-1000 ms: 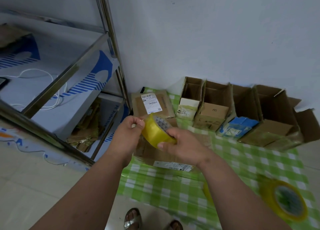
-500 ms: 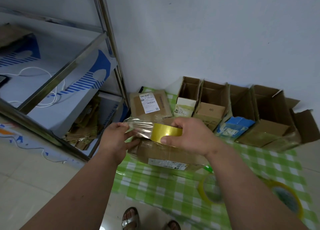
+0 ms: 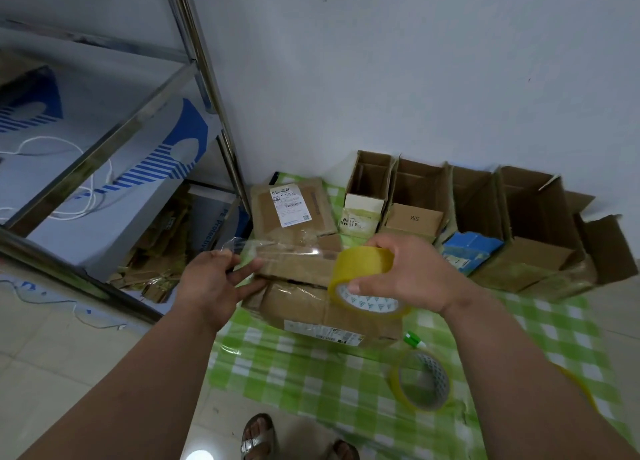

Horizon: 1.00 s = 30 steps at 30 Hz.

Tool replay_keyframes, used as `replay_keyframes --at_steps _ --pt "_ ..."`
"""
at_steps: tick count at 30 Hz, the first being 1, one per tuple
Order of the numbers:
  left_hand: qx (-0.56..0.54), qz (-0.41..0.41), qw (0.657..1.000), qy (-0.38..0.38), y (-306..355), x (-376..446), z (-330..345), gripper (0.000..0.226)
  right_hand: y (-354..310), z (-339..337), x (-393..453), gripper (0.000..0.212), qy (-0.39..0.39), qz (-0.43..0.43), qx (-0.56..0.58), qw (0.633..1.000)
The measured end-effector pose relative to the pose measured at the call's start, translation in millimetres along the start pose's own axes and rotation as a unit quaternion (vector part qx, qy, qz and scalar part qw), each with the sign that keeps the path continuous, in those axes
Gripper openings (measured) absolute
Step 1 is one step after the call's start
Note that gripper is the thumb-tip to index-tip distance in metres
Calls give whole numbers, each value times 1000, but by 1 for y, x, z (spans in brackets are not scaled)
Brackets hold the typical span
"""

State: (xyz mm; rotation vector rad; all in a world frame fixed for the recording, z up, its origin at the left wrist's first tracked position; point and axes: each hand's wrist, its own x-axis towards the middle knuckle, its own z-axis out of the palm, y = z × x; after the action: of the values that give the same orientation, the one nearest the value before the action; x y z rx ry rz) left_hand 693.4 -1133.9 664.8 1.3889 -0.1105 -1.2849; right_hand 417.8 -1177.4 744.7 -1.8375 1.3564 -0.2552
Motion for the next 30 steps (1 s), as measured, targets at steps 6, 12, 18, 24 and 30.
replay_keyframes --at_steps 6,12,18,24,30 --pt "23 -22 999 4 3 5 -2 12 9 0 0 43 -19 -5 -20 1000" --pt "-38 -62 997 -26 6 15 -6 23 12 3 2 45 -32 8 -21 999" --pt "-54 -81 994 -50 5 11 -9 26 25 9 -8 40 -15 17 108 994" --pt "-83 -73 993 -40 0 2 -1 34 26 5 -7 41 48 -6 41 998" --pt "-108 -83 990 -23 -8 1 -5 28 24 7 0 38 64 -7 -98 993"
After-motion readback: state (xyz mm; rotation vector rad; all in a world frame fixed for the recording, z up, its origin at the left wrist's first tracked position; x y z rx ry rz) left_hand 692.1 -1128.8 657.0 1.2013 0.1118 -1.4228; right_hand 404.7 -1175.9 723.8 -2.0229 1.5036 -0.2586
